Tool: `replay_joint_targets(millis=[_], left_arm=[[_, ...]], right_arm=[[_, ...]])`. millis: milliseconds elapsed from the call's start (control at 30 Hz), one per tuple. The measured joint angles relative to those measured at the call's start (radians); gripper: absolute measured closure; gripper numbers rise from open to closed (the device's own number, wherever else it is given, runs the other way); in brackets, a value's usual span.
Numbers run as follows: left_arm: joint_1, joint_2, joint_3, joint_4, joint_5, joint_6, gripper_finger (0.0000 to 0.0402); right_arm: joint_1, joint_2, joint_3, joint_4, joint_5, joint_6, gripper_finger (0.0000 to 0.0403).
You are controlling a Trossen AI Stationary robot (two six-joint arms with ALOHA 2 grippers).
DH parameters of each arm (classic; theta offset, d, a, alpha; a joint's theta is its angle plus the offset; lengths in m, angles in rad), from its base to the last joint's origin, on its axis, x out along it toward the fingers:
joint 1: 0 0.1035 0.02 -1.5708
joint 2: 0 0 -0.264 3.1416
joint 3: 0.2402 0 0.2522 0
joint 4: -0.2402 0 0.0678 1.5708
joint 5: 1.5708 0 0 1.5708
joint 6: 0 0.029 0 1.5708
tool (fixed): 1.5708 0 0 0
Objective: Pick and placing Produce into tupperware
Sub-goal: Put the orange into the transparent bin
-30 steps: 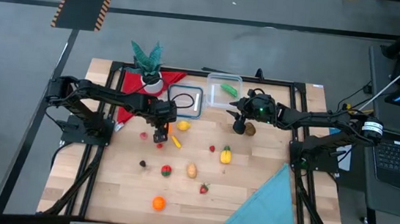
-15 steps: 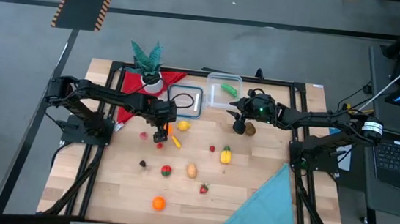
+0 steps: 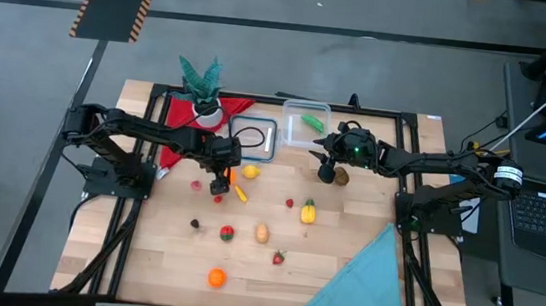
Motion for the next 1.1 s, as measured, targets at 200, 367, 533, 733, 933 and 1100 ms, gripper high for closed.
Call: replay_joint_targets(millis=[200,367,533,733,933,1100], left_arm=[[0.000,0.009,0.000,0.001,0.000,0.000,0.0083],[0.000,0.041,0.000,0.003,0.000,0.000,0.0085],[0.000,0.083,0.000,0.010,0.000,0.000,0.0085],[0.000,0.127,0.000,0.027,0.000,-0.002,0.0085],[0.000,0.130,0.000,0.055,0.000,-0.003,0.0085],[0.000,0.130,0.000,0.054,0.000,-0.003,0.0086]], right_arm=[[0.000,0.000,0.000,0.000,0.000,0.000,0.0237],[0.000,0.000,0.000,0.000,0.000,0.018,0.0237],[0.000,0.000,0.000,-0.005,0.000,0.024,0.0237],[0.000,0.000,0.000,-0.005,0.000,0.026,0.0237],[0.000,0.000,0.000,-0.006,0.000,0.026,0.0237],[0.000,0.000,0.000,-0.006,0.000,0.045,0.0237]])
